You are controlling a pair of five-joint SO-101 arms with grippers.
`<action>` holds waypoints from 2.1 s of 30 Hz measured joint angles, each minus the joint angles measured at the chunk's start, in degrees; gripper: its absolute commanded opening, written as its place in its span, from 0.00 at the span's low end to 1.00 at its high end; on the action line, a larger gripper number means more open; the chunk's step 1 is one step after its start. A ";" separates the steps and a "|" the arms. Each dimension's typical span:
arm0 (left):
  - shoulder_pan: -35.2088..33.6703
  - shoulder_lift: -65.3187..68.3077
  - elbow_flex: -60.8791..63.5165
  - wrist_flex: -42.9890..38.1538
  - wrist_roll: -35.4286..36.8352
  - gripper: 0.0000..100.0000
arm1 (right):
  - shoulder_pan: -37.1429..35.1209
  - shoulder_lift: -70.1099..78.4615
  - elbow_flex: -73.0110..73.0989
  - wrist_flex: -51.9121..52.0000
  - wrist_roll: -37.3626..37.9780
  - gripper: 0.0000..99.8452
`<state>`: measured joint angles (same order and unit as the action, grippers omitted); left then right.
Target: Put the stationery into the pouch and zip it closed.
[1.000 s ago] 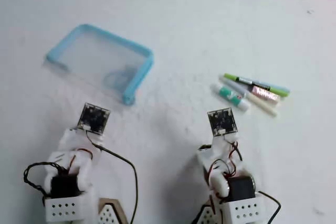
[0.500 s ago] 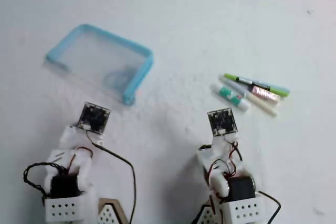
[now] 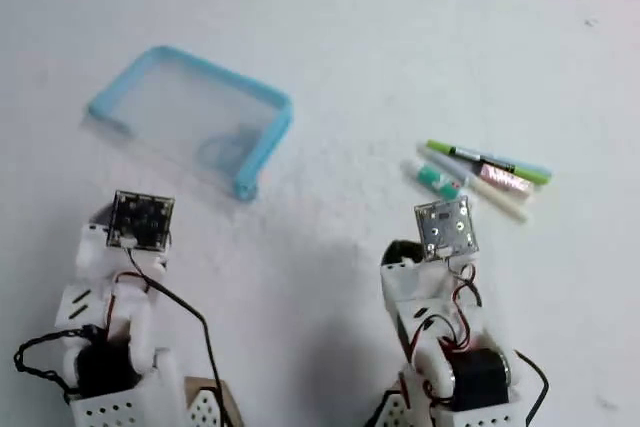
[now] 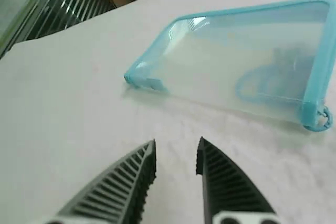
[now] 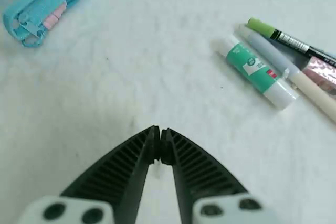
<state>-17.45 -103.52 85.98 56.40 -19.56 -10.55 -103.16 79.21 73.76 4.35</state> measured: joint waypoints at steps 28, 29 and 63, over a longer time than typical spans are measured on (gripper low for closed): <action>2.46 41.05 -30.33 1.67 9.58 0.04 | -20.84 56.18 -40.35 -6.42 0.00 0.02; 1.58 41.32 -30.33 1.67 9.58 0.03 | -22.42 58.90 -40.97 -7.38 0.00 0.02; -10.90 78.24 -40.00 -10.64 26.11 0.18 | -17.58 136.79 -104.35 -13.89 -21.10 0.39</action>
<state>-28.35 -25.27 45.98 45.76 6.55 -28.13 33.63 -25.14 59.87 -16.75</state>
